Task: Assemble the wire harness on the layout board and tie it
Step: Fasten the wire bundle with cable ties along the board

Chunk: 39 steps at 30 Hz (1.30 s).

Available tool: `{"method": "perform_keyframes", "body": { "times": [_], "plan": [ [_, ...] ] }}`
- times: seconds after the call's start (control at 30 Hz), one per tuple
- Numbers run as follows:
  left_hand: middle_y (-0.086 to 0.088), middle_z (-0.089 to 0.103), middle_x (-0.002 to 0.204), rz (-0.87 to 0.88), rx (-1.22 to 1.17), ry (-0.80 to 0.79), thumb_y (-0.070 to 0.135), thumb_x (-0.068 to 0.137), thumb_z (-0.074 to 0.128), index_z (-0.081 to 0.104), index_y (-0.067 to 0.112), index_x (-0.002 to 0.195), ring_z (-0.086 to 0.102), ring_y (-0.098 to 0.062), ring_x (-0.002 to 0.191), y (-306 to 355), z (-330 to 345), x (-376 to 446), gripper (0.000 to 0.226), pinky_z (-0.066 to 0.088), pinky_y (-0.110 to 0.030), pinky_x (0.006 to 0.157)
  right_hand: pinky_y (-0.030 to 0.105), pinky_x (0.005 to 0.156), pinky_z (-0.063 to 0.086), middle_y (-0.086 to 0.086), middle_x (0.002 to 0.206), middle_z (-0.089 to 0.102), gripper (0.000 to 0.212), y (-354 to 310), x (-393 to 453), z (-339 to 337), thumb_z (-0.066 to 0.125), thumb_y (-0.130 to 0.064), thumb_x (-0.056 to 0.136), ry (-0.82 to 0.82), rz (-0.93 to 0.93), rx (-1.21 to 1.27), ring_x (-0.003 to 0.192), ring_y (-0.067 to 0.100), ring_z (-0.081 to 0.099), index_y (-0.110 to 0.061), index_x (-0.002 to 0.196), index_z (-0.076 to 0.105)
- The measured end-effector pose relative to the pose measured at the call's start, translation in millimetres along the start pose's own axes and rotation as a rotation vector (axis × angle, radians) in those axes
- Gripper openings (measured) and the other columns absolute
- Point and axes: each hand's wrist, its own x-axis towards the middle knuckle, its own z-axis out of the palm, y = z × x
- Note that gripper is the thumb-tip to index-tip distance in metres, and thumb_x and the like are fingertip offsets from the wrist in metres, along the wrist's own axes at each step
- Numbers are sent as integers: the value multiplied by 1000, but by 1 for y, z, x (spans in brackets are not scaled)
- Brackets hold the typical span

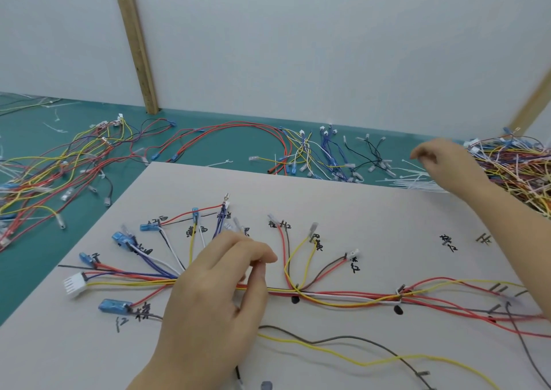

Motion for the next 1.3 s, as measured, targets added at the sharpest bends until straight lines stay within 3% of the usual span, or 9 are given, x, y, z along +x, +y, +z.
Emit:
{"method": "perform_keyframes", "body": {
  "times": [0.13,0.23,0.37,0.53,0.6,0.77,1.0,1.13,1.3],
  "plan": [
    [12,57,87,13,106,-39,25,80,47,69,21,86,48,-8,84,-1,2,0,23,39,-18,75,21,68,41,5,99,61,20,-37,3,-26,43,-4,94,153,-18,342,70,22,58,-10,96,63],
    [12,64,90,52,207,-131,34,78,48,71,26,86,45,-14,88,-1,6,-1,26,47,-34,74,5,49,31,-27,60,57,22,-86,-5,-52,48,-5,93,96,-120,474,46,-2,44,-16,97,67],
    [23,66,84,72,287,-208,38,76,46,72,32,81,42,-10,85,-2,9,-4,27,42,-29,71,-1,64,34,-21,77,59,36,-159,-42,-78,53,-2,90,-317,-415,406,69,-15,53,-34,96,66],
    [25,67,83,98,257,-238,37,76,46,72,32,82,42,-7,81,-4,10,-5,27,31,-30,71,5,59,40,-18,72,62,20,-202,-82,-61,59,-14,87,-720,-517,178,55,-10,52,-29,94,70],
    [26,67,83,104,242,-244,36,77,46,73,32,82,42,-6,80,-5,10,-4,28,34,-30,71,2,59,37,-17,70,59,17,-204,-86,-53,58,-15,87,-725,-514,153,56,-16,49,-27,89,69],
    [26,67,82,107,216,-257,35,78,45,74,32,81,41,-6,78,-6,9,-4,30,39,-27,69,14,49,41,-19,61,57,24,-200,-87,-47,57,-21,90,-740,-359,484,50,-1,50,-38,74,60],
    [40,43,73,53,133,-283,31,74,55,71,30,91,40,-1,76,-3,6,-3,23,35,-17,73,12,69,41,-12,87,64,24,-189,-94,-39,57,-13,89,-802,-454,326,69,-4,51,-30,95,72],
    [39,35,67,22,150,-268,23,66,65,68,30,82,40,0,74,0,6,-3,18,36,-18,73,13,72,40,-14,88,63,24,-192,-99,-34,59,-10,87,-735,-501,269,69,-8,51,-28,94,73],
    [22,61,74,-8,208,-316,41,74,46,65,32,75,42,-4,79,-2,6,-4,22,45,-29,66,23,76,44,-17,97,63,25,-200,-107,-32,55,-16,89,-636,-611,141,78,-4,46,-36,91,70]
  ]
}}
